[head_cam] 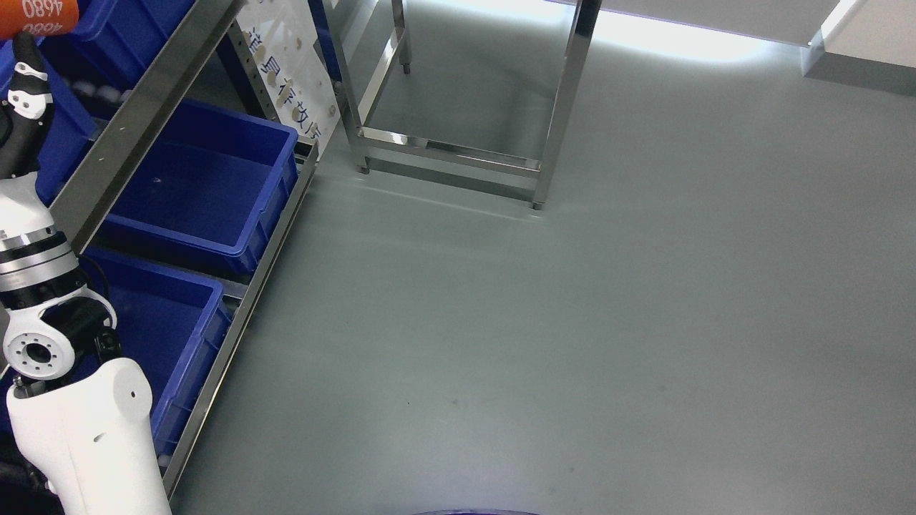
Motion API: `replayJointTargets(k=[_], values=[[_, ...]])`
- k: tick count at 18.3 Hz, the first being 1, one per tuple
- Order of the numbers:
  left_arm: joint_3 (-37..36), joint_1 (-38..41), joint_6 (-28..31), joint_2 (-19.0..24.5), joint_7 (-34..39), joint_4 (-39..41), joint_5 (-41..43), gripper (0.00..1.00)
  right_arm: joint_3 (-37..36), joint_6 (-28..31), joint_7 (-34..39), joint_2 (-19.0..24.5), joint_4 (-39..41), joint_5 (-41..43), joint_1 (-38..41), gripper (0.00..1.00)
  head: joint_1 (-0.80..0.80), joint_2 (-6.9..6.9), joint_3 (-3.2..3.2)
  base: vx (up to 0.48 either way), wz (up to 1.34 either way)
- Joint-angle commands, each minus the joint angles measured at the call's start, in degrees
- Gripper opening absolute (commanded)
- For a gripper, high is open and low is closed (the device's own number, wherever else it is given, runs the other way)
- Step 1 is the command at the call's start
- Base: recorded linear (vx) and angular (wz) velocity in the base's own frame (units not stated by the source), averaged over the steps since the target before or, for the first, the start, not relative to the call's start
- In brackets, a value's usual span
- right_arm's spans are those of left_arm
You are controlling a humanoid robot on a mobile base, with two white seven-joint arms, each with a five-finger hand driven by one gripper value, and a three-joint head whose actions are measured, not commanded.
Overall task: Grab orange capacitor from left shelf to right desk
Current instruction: 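Turn away from the shelf toward the steel table, holding the capacitor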
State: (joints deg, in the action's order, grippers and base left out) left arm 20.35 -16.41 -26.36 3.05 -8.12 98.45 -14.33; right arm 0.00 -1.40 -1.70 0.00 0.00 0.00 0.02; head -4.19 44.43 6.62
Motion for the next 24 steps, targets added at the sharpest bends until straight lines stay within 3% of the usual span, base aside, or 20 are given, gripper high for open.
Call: replayJointTargets(k=[1,13,24], values=[[-0.31,-0.12,-0.01,-0.23,0.03,-0.1,0.0,0.21,-0.7,-0.01,0.04,-1.0,1.0,-0.26,1.13,1.0,0.0,0.0,0.0,-0.001,-0.25],[-1.45,-1.78,0.6,-0.15,0.03,-0.27,0.0,0.21,-0.7,-0.01,0.04,-1.0,1.0,-0.26,1.13,1.0,0.0,0.02,0.0,0.028,-0.05],[-2.68,-1.87,0.69,-0.41,0.03,-0.27,0.0,0.21,-0.7,-0.01,0.04,-1.0,1.0,-0.26,1.13,1.0,0.0,0.03,0.0,0.181,-0.15]])
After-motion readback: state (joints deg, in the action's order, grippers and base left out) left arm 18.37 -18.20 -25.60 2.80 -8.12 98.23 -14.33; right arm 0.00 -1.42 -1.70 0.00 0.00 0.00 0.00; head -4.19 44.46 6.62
